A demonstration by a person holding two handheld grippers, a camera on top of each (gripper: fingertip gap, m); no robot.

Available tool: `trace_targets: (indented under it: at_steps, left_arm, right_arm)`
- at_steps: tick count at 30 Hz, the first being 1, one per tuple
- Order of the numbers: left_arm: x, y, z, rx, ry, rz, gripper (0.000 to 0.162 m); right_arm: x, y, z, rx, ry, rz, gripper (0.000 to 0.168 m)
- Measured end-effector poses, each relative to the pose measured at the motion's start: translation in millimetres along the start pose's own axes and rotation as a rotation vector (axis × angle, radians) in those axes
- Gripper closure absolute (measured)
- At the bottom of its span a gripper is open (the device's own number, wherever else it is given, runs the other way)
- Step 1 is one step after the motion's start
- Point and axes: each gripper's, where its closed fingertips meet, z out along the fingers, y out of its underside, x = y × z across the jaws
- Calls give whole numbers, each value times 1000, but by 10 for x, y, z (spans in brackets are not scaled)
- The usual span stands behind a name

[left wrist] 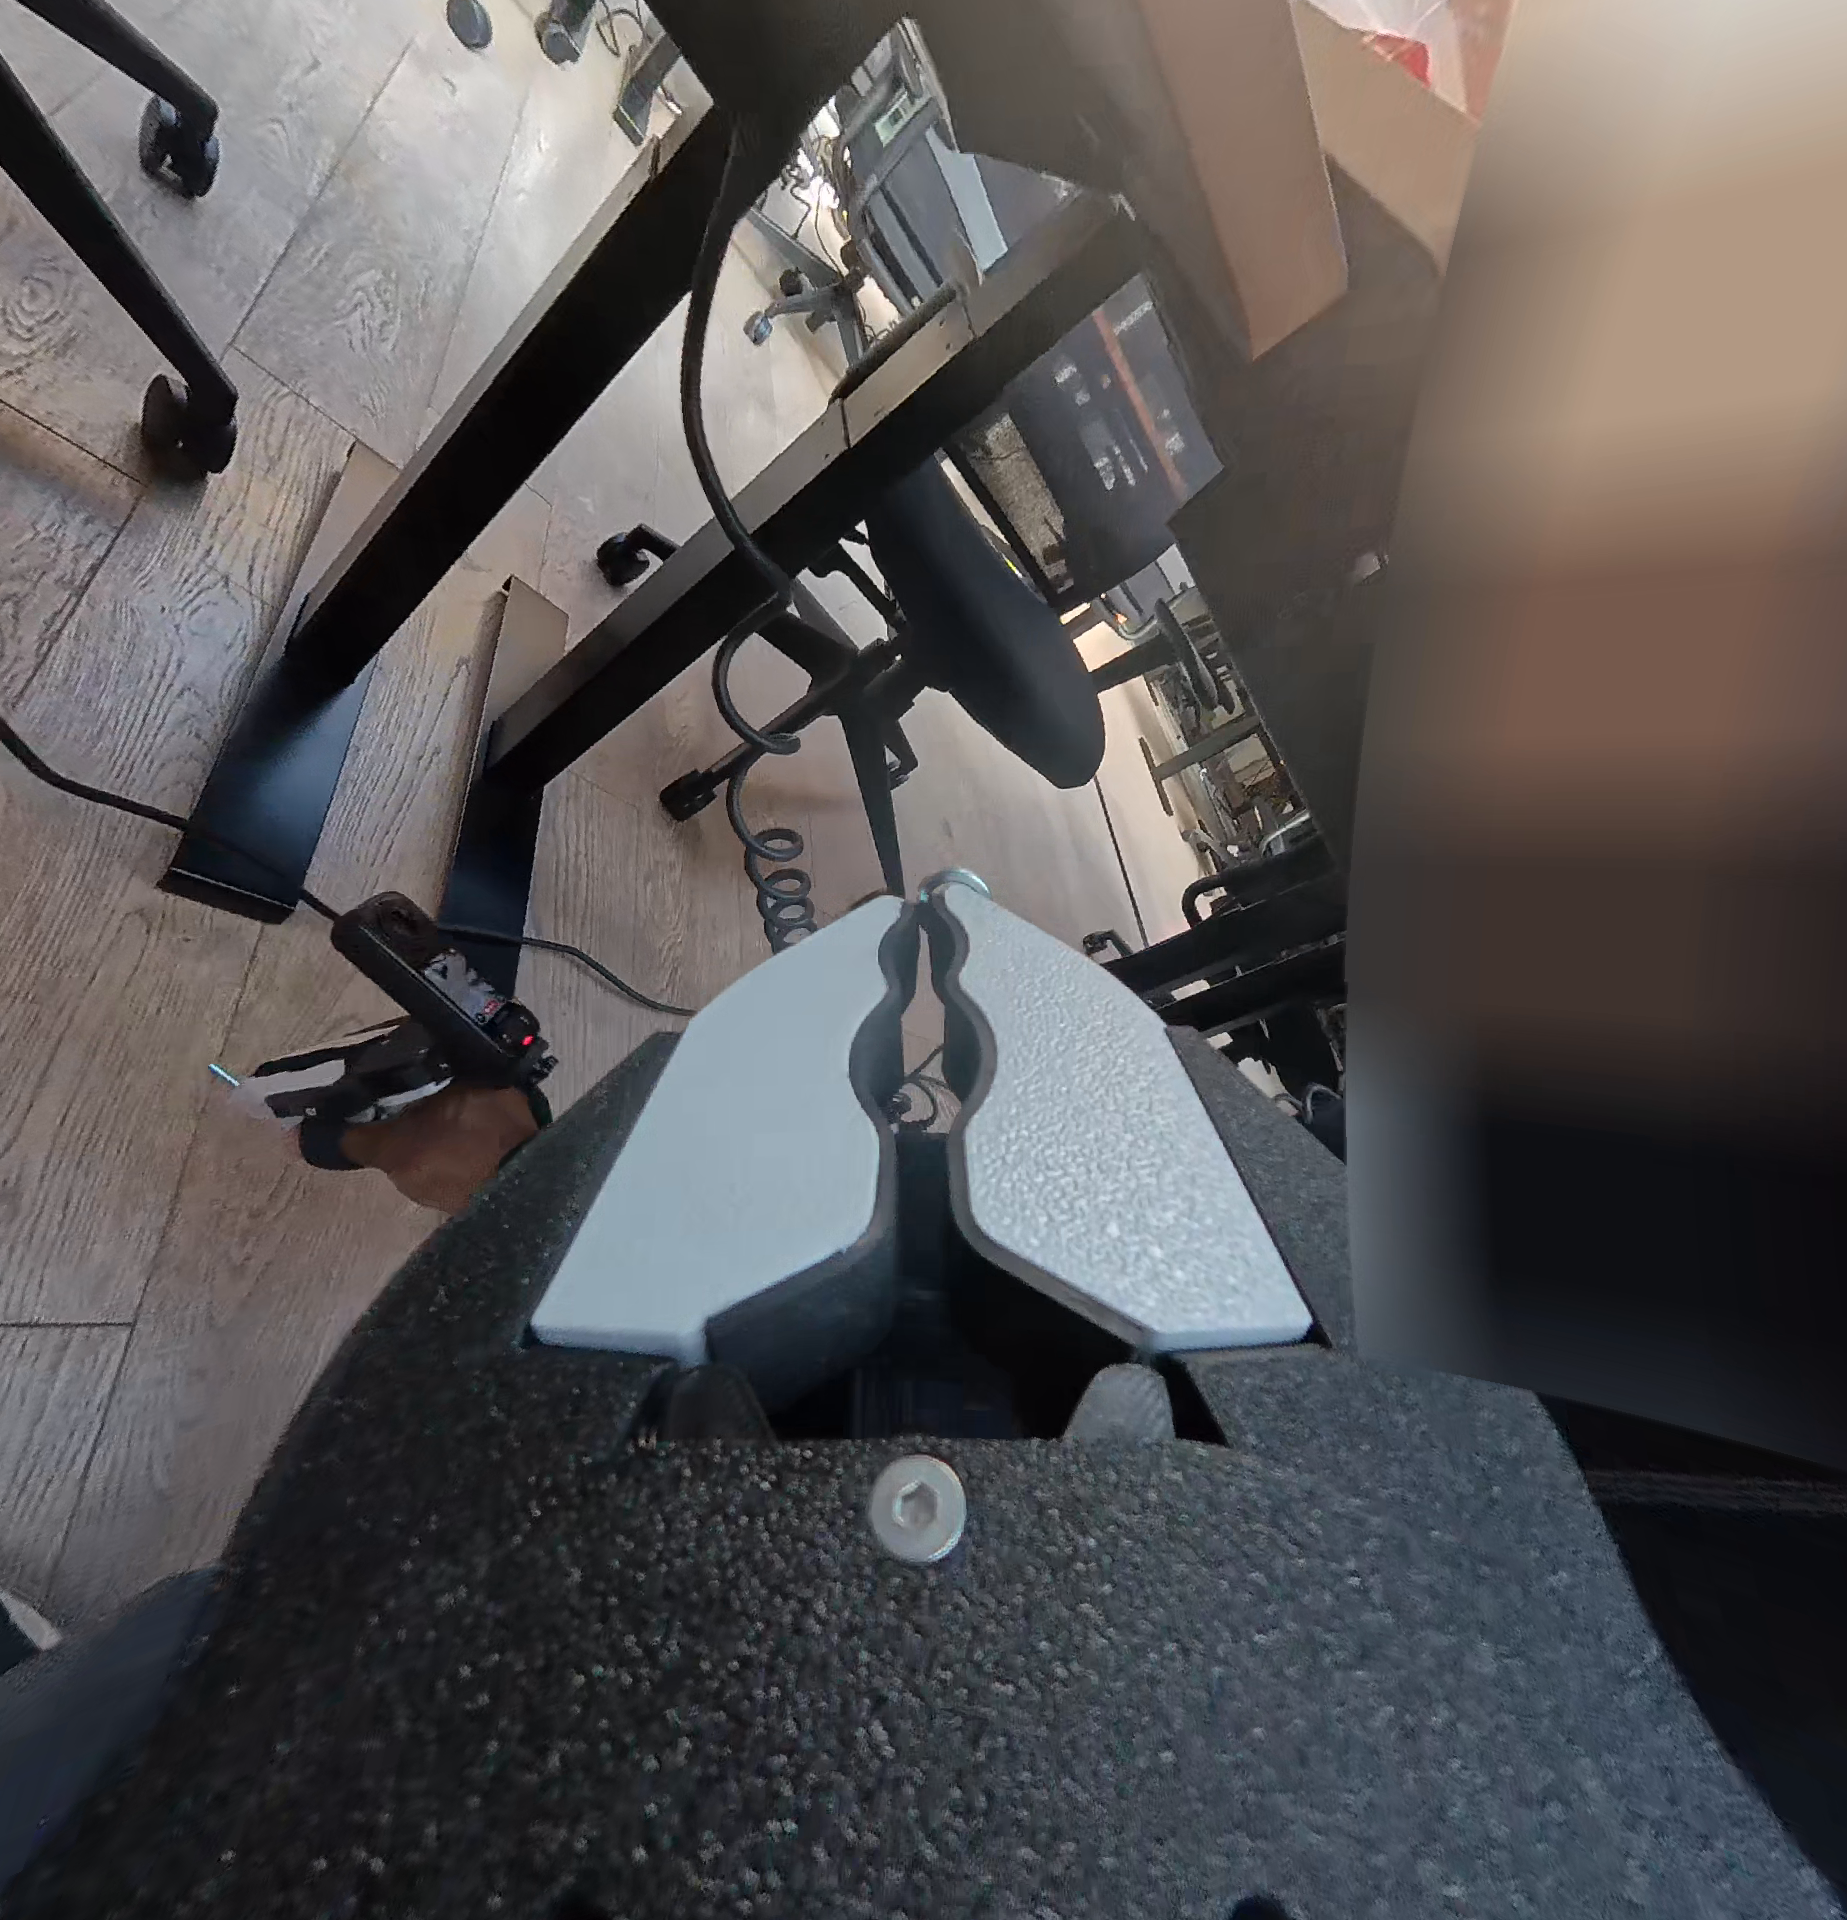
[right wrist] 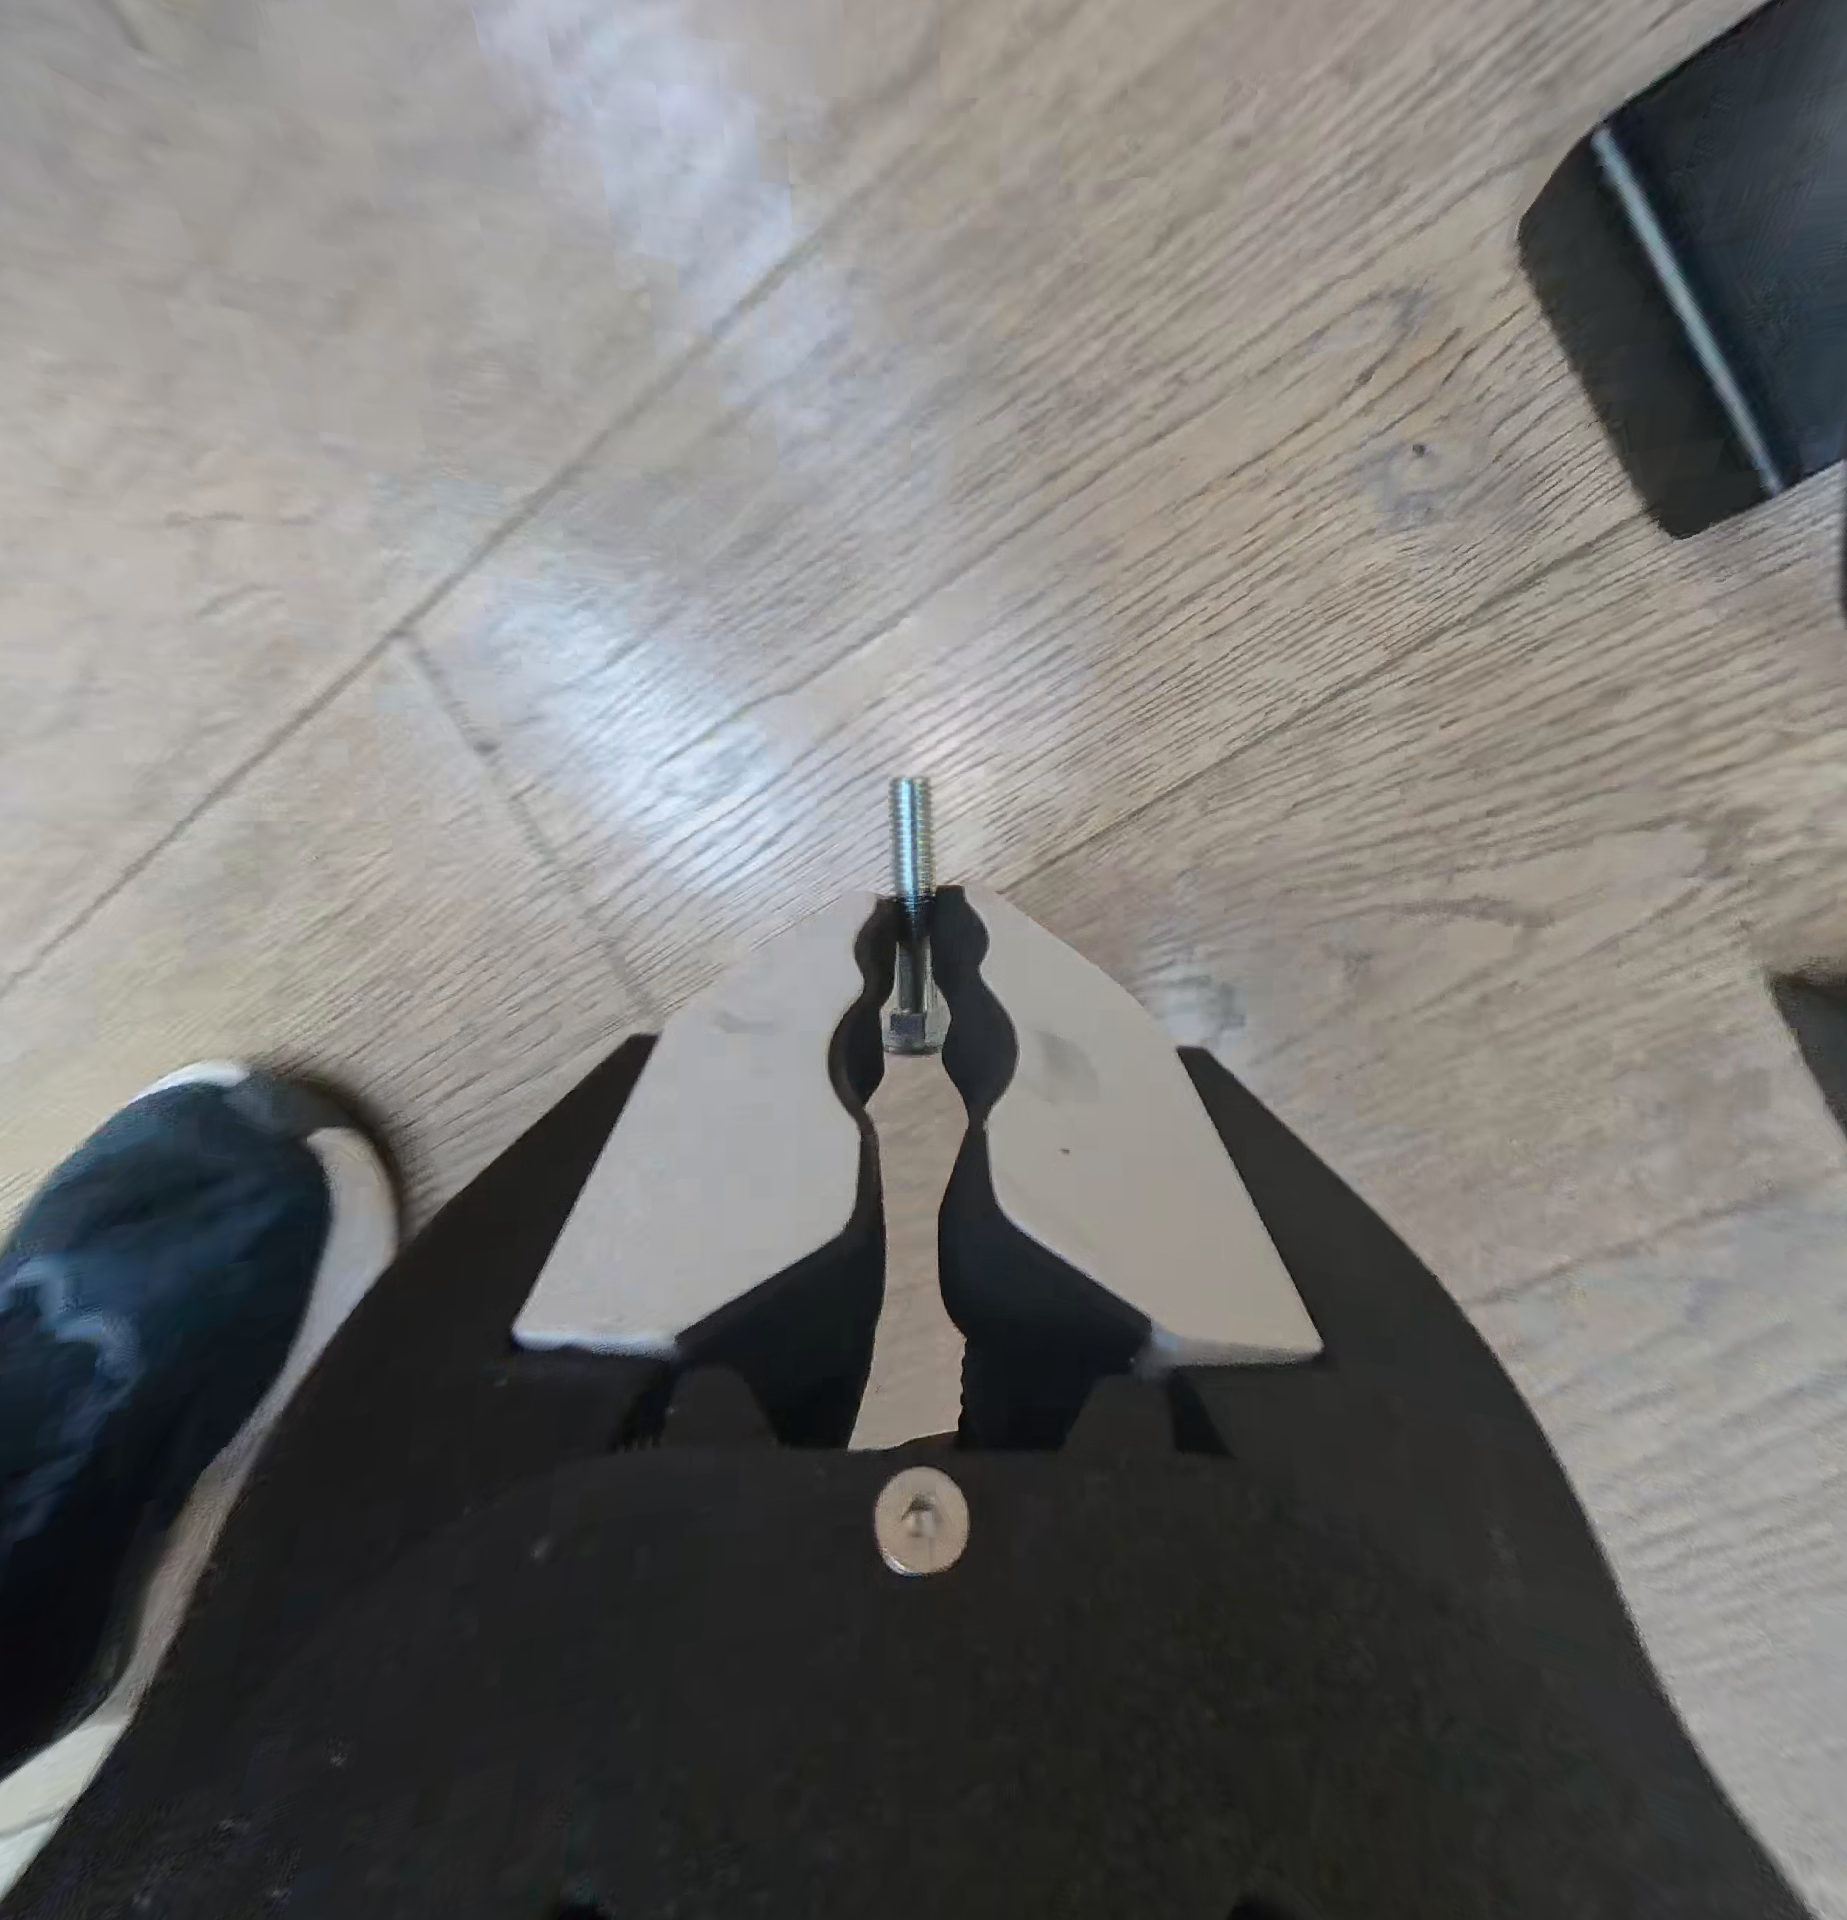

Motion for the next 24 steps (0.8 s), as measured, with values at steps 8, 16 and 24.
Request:
trace_targets:
  at_steps: [8, 16, 24]
  left_arm:
    - [1386, 273, 443, -142, 11, -114, 161]
    - [3726, -612, 317, -178, 106, -175, 160]
    - [4727, -1638, 525, -271, 154, 79, 161]
  right_arm:
    - [-1442, -113, -3146, 275, -171, -162, 161]
    - [-2255, -220, -7386, 515, -177, -185, 161]
    - [-1999, -1291, -9304, 689, -25, -323, 161]
